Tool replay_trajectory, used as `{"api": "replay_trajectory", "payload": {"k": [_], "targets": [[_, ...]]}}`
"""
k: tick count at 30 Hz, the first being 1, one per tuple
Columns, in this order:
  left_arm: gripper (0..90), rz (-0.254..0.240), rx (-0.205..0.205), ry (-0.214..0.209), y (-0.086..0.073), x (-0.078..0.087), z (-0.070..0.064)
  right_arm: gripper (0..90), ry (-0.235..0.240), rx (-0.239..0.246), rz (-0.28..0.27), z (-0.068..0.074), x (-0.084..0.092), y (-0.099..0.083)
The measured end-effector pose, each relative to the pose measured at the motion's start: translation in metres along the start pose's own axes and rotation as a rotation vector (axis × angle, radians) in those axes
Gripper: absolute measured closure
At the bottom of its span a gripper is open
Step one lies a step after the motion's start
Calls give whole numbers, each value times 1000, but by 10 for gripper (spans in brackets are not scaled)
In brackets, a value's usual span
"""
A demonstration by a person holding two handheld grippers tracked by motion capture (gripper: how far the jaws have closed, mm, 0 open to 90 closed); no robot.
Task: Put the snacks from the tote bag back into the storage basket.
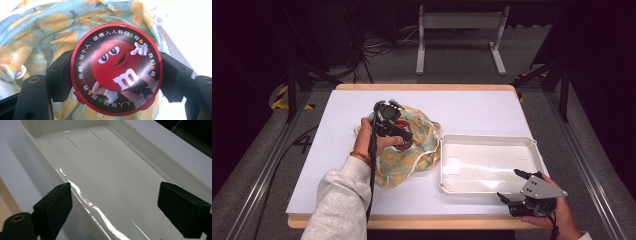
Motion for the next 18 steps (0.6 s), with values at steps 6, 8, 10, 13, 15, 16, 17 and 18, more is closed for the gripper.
{"api": "replay_trajectory", "payload": {"k": [6,8,10,13,15,16,17,18], "targets": [[253,-4,-11,-14,7,1,-8,128,0,0,1,0,0,0],[253,-2,-18,-19,9,1,-11,128,-1,2,2,-1,0,-1],[253,-3,-24,-24,12,1,-14,128,-2,0,2,-1,0,-1],[253,-6,-32,-34,15,0,-19,128,-1,0,1,-1,0,-1],[253,-5,-44,-42,17,-1,-24,128,-1,2,2,-1,0,-1],[253,-6,-49,-46,18,-2,-26,128,-1,0,5,-1,0,-1],[253,-5,-53,-52,19,-2,-28,128,-1,0,5,-1,0,-1],[253,-4,-53,-59,20,-3,-31,128,-1,0,4,-1,0,-1]]}}
Point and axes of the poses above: each handheld gripper's, and its own axes: x roughly backward along the jaws, y roughly out of its top, z roughly to its left, the point moved 3 cm from there along -x, roughly forward along the jaws, and after that the axes turned 14 degrees about -z, right-handed, at the moved point
